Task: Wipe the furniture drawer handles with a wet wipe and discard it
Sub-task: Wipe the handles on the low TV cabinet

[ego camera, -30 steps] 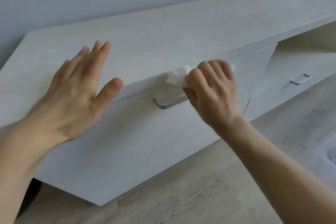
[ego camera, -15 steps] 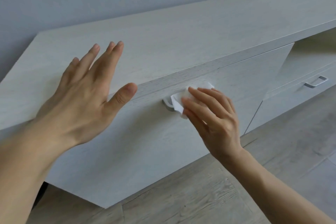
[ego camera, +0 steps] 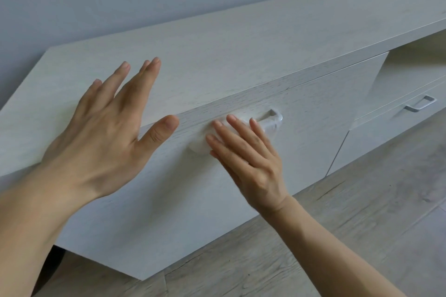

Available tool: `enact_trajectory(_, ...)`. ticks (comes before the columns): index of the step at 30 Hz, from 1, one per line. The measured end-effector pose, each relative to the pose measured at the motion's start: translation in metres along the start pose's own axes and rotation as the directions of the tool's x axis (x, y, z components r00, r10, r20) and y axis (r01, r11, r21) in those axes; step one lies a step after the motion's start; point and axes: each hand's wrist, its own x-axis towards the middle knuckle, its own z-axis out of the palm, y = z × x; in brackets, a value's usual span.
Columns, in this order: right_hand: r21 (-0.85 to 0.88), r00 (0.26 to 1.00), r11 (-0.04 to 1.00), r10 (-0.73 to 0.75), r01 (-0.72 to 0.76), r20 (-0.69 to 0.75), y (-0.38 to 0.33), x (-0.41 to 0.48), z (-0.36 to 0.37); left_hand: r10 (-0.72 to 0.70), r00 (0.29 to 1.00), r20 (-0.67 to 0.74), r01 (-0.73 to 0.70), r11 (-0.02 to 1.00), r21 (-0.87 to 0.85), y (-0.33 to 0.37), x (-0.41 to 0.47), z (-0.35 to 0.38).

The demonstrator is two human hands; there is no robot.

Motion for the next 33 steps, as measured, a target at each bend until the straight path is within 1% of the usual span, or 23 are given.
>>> enact_trajectory(2, 0.030, 0.999, 0.999, -0.032, 0.031, 0.031, 0.014, -0.002, -0.009, 0.006, 1.000, 0.006, -0.006, 1.000, -0.006, -0.001, 0.000, -0.001)
enact_trajectory(4, 0.048, 1.000, 0.999, 0.018, -0.018, 0.015, 0.031, -0.008, -0.022, 0.007, 1.000, 0.023, -0.007, 1.000, -0.015, -0.001, 0.000, -0.001)
enact_trajectory(6, 0.035, 0.996, 0.996, 0.079, -0.078, -0.034, 0.040, -0.009, -0.028, 0.001, 0.999, 0.043, 0.000, 1.000, -0.018, 0.000, 0.000, -0.002)
enact_trajectory(11, 0.004, 0.983, 0.989, 0.150, -0.151, -0.104, 0.008, 0.006, -0.004, -0.013, 0.999, 0.051, 0.013, 1.000, -0.007, 0.002, 0.000, -0.002)
enact_trajectory(14, 0.004, 0.974, 0.986, 0.166, -0.168, -0.154, 0.004, 0.006, -0.002, -0.006, 0.999, 0.046, 0.006, 1.000, -0.002, 0.000, -0.001, -0.003)
enact_trajectory(17, -0.040, 0.975, 0.986, 0.154, -0.162, -0.159, 0.012, -0.003, -0.008, -0.002, 0.999, 0.051, 0.002, 1.000, 0.002, 0.001, 0.000, -0.002)
enact_trajectory(19, -0.028, 0.975, 0.986, 0.161, -0.167, -0.153, 0.010, -0.006, -0.006, -0.006, 0.999, 0.052, 0.006, 1.000, 0.004, 0.001, 0.000, -0.002)
enact_trajectory(22, 0.020, 0.984, 0.993, 0.119, -0.117, -0.132, 0.005, -0.003, -0.005, -0.015, 0.998, 0.058, 0.014, 1.000, 0.015, 0.003, 0.000, -0.003)
enact_trajectory(25, 0.071, 0.997, 0.997, -0.013, 0.018, -0.078, -0.002, 0.006, -0.001, -0.007, 0.999, 0.048, 0.005, 1.000, 0.028, 0.003, -0.001, -0.003)
enact_trajectory(28, 0.019, 0.997, 0.997, -0.075, 0.075, -0.032, -0.006, 0.010, 0.004, 0.004, 0.999, 0.038, -0.005, 1.000, 0.016, 0.003, 0.000, -0.003)
enact_trajectory(31, -0.001, 0.993, 0.993, -0.116, 0.116, 0.030, 0.009, -0.001, -0.007, -0.010, 0.999, 0.051, 0.010, 1.000, -0.002, 0.002, -0.001, -0.004)
enact_trajectory(33, -0.022, 0.989, 0.989, -0.146, 0.147, 0.021, 0.018, -0.005, -0.012, -0.015, 0.999, 0.047, 0.016, 1.000, -0.012, 0.003, -0.002, -0.004)
